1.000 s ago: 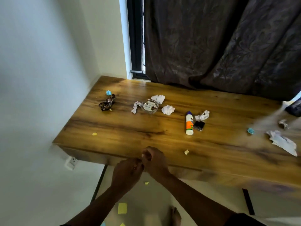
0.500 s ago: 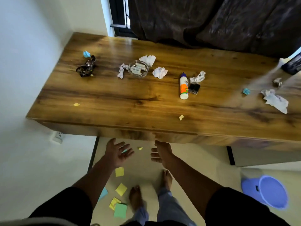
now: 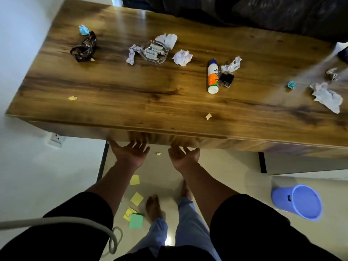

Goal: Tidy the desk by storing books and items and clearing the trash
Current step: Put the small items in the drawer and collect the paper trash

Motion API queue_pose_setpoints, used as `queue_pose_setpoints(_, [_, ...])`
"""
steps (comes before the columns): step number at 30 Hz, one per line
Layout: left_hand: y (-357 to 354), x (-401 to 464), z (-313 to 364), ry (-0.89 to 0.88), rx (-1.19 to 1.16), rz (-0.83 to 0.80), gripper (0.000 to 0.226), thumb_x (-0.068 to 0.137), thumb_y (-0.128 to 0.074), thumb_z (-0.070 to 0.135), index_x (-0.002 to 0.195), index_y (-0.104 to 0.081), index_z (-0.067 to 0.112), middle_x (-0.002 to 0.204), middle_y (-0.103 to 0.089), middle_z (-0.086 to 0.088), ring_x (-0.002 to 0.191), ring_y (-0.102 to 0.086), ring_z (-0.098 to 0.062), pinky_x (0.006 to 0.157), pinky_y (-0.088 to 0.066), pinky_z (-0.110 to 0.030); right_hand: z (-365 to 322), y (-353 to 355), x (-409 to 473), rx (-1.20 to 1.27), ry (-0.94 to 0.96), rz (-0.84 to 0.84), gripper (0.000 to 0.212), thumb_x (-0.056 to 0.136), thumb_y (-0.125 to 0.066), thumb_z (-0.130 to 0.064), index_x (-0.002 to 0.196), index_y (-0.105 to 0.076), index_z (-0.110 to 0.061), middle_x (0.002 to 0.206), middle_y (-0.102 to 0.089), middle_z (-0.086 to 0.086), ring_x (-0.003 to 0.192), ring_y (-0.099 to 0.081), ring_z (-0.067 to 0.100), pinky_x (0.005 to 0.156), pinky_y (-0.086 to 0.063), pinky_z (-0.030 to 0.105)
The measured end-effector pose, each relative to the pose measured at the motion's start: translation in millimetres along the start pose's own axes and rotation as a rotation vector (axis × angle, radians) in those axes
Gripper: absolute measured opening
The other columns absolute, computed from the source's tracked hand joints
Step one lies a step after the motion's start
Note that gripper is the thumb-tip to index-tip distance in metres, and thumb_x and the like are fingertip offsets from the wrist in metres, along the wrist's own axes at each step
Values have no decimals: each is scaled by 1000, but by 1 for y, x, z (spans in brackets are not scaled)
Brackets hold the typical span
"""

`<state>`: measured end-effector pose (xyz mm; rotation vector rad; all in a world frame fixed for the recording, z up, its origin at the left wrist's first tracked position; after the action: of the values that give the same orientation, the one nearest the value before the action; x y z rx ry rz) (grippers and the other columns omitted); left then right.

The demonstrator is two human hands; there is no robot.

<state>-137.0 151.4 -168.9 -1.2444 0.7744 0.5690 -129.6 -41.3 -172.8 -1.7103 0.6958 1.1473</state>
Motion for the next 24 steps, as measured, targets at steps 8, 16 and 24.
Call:
queue_pose_setpoints(8, [6,4,-5,-41,1,13,89,83,-36,87,120,-63,11,112,-73,-12,121,-63,-32,122,-21,-55,2,2,-3,5,-12,-19,70,98,-38,-69,138,-53,-13,140,-55,22,125,-58,37,113,-42,52])
queue_pose_setpoints(16, [20,-4,-9,-44,2,35,93,83,-38,88,131,-58,11,133,-64,-13,128,-58,-33,123,-21,-53,10,16,-10,-44,15,-7,65,101,-39,-62,140,-52,-13,136,-59,23,123,-59,40,112,-43,52])
queue_pose_setpoints(24, [45,-29,-17,-52,4,52,90,85,-40,85,134,-56,12,137,-61,-16,132,-53,-36,122,-23,-54,22,44,-23,-51,10,6,66,100,-39,-65,137,-54,-12,134,-59,24,122,-59,41,113,-41,53])
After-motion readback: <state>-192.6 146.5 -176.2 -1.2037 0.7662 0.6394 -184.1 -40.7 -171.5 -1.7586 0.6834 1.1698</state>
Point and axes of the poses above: each hand's wrist, its own x-axis towards the middle knuckle, its own y-axis out of the back of the hand, z = x × y, the point moved 2 cm from there along x, towards the middle knuckle
